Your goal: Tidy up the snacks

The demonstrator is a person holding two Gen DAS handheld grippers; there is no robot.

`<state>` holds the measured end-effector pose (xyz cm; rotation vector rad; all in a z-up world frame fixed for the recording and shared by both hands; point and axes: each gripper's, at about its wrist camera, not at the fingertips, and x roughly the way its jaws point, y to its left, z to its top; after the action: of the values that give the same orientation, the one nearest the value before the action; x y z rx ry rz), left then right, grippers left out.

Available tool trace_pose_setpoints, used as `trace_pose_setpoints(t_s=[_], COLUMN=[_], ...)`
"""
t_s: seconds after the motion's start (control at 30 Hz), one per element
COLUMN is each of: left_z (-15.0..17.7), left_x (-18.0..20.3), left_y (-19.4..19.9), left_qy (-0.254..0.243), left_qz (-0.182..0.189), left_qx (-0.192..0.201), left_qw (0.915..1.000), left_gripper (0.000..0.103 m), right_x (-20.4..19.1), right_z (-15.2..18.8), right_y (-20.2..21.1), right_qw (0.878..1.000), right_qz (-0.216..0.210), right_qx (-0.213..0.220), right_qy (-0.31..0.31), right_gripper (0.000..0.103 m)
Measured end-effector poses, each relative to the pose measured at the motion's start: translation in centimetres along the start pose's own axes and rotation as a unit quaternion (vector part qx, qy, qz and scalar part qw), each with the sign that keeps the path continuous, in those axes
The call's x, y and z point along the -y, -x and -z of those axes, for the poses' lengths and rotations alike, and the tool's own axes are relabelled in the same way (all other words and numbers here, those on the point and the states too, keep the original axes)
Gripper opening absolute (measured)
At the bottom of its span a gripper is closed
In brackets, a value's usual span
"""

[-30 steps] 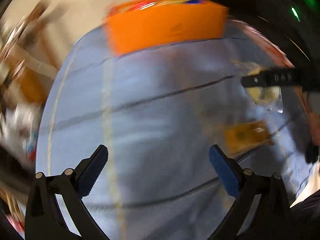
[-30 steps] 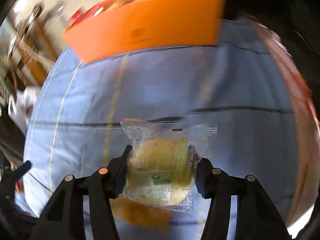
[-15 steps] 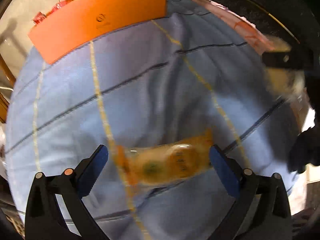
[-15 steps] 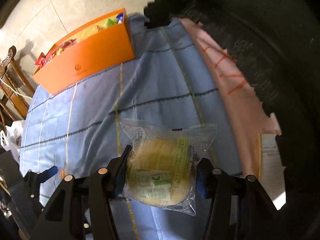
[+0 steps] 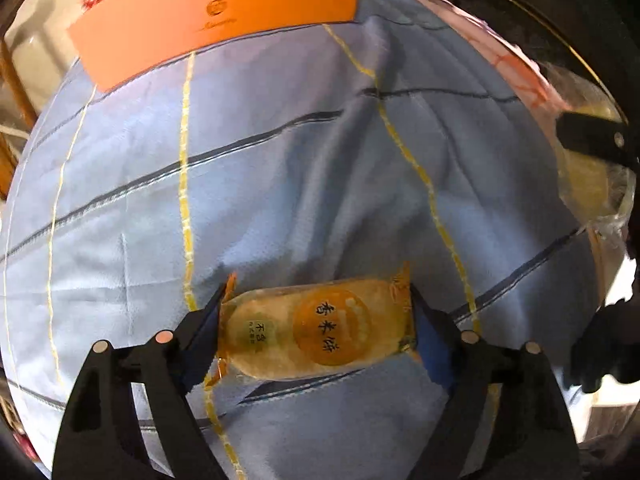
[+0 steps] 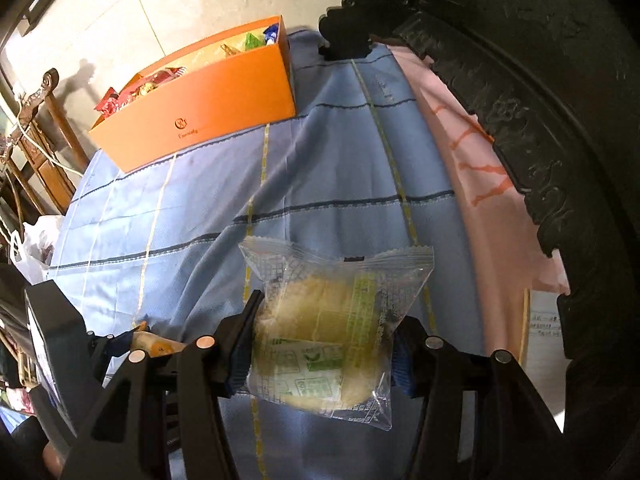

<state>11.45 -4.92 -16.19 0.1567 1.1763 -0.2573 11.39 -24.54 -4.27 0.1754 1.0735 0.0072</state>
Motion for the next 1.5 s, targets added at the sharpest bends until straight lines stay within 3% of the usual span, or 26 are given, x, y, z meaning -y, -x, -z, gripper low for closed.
trace_pose_setpoints(t_s=[0.17,0.27,0.37,0.5,0.63,0.83,0.9,0.93,0.97,1.03,1.07,1.13,1.27,1.37,1.5], left_z=[-1.3,-4.7,-9.1,-16.6,-24.4,-29.7,-30.5,-31.0,-31.3,-31.1,-31.0,-30.9,-28.8,-25.9,-18.6], left_x=[-2.6,-4.9,-7.0,-10.6,-14.8,-17.8,-18.3,-18.5,-18.6,-18.4,-18.3,-18.4,-17.9,-17.0,-13.8], left_y=[3.8,8.0,12.3,16.1,16.5,14.2,13.1,12.6,12.2,11.8,11.4,10.7,10.1,10.3,11.3], left_qy=[0.015,0.024,0.022,0.046,0.08,0.103,0.108,0.103,0.104,0.107,0.105,0.108,0.121,0.113,0.097], left_qz=[-0.025,-0.032,-0.053,-0.073,-0.095,-0.118,-0.118,-0.114,-0.125,-0.165,-0.171,-0.159,-0.156,-0.17,-0.169], left_qx=[0.057,0.113,0.184,0.258,0.275,0.264,0.255,0.247,0.244,0.25,0.243,0.219,0.204,0.213,0.233], left_qw=[0.9979,0.9928,0.9812,0.9624,0.9533,0.9518,0.9535,0.9567,0.9561,0.9481,0.949,0.9565,0.9588,0.9557,0.9529], left_gripper=[0.081,0.081,0.081,0.081,0.081,0.081,0.082,0.089,0.099,0.099,0.099,0.099,0.099,0.099,0.099], right_x=[-1.2,-2.6,-4.8,-7.1,-9.0,-10.8,-11.3,-11.5,-11.9,-12.4,-12.6,-12.4,-11.4,-10.0,-8.5], right_z=[-1.8,-4.1,-7.6,-15.3,-23.3,-30.3,-30.8,-31.1,-31.1,-31.2,-31.2,-30.9,-28.7,-25.7,-19.3], right_y=[1.2,2.3,3.6,4.9,3.3,-1.3,-2.3,-2.8,-3.0,-3.3,-3.4,-3.3,-3.0,-3.0,-3.2], right_qw=[1.0,0.999,0.995,0.985,0.981,0.985,0.986,0.986,0.986,0.986,0.985,0.986,0.987,0.99,0.993], right_qz=[-0.013,-0.029,-0.047,-0.09,-0.092,-0.067,-0.069,-0.065,-0.059,-0.044,-0.04,-0.044,-0.049,-0.044,-0.025], right_qx=[0.019,0.044,0.082,0.143,0.165,0.148,0.139,0.135,0.14,0.138,0.138,0.137,0.133,0.128,0.114], right_qy=[0.007,0.007,0.019,0.021,0.036,0.056,0.062,0.065,0.067,0.083,0.091,0.088,0.069,0.048,0.035], right_gripper=[0.057,0.057,0.057,0.057,0.056,0.057,0.072,0.097,0.1,0.1,0.1,0.1,0.1,0.1,0.1])
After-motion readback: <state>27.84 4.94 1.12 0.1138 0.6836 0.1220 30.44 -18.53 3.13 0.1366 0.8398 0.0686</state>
